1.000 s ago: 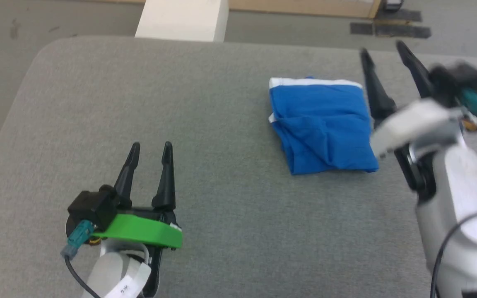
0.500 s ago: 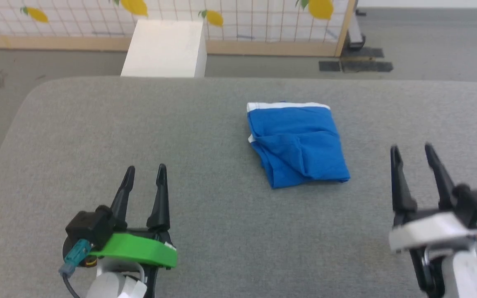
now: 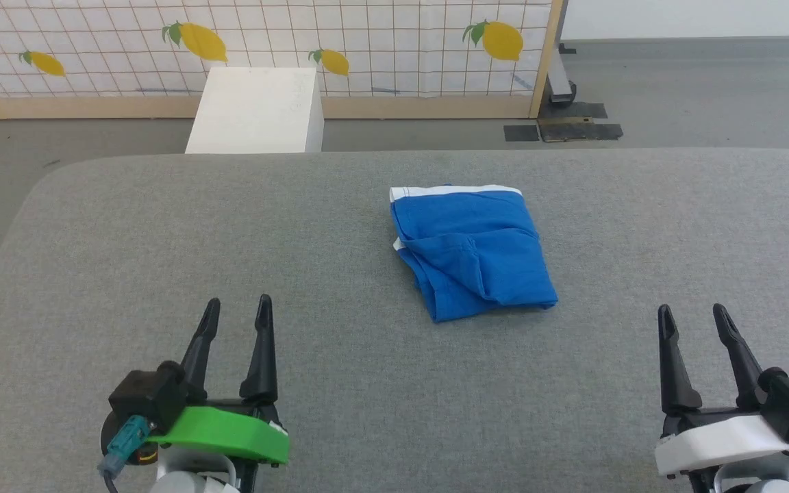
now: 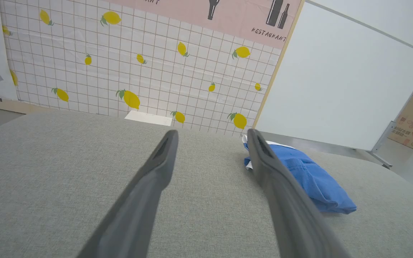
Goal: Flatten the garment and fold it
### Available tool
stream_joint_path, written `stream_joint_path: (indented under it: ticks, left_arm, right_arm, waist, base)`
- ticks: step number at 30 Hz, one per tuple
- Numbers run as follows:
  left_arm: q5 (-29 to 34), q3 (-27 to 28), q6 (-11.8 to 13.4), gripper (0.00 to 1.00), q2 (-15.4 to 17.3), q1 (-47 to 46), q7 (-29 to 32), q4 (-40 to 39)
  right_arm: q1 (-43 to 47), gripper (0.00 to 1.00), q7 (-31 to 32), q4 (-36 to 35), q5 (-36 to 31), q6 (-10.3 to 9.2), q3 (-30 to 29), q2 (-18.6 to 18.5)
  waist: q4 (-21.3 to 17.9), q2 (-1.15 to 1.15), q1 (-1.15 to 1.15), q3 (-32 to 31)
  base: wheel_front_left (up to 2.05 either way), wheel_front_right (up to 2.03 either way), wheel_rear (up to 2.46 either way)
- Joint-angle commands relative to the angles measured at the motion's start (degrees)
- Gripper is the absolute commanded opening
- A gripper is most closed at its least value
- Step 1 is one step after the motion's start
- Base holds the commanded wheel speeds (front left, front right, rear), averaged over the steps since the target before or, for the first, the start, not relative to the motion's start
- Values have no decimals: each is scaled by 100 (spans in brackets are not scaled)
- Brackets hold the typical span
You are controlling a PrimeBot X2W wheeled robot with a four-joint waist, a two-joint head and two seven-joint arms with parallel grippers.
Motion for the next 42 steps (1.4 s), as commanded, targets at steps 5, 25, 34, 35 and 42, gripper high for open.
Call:
stream_joint_path:
  ticks: [5,25,34,35,42]
  left_arm:
    - [57,25,20,100,-13,88,-27,11]
    - [28,-18,40,100,-13,24,-27,2]
    - [100,-58,8,100,-13,-318,-27,-141]
    - [105,-60,3,100,-13,-353,-27,-146]
    - [114,-141,-27,100,-13,-619,-27,-163]
  right_arm:
    - [42,100,-65,-79,2,-9,14,14]
    - [-86,100,-7,-22,467,-9,69,15]
    - [-2062,100,2429,1221,4511,-9,-451,15]
    - [-2260,100,2728,1435,4647,-9,-570,11]
    - [-3846,100,5058,3601,4703,-9,-1436,-255]
  waist:
    - [-18,0,0,24]
    - [80,0,0,117]
    - [296,0,0,699]
    - [327,0,0,760]
    - [616,0,0,1137]
  base:
    - [0,0,0]
    - [0,0,0]
    - [0,0,0]
    - [0,0,0]
    - [0,0,0]
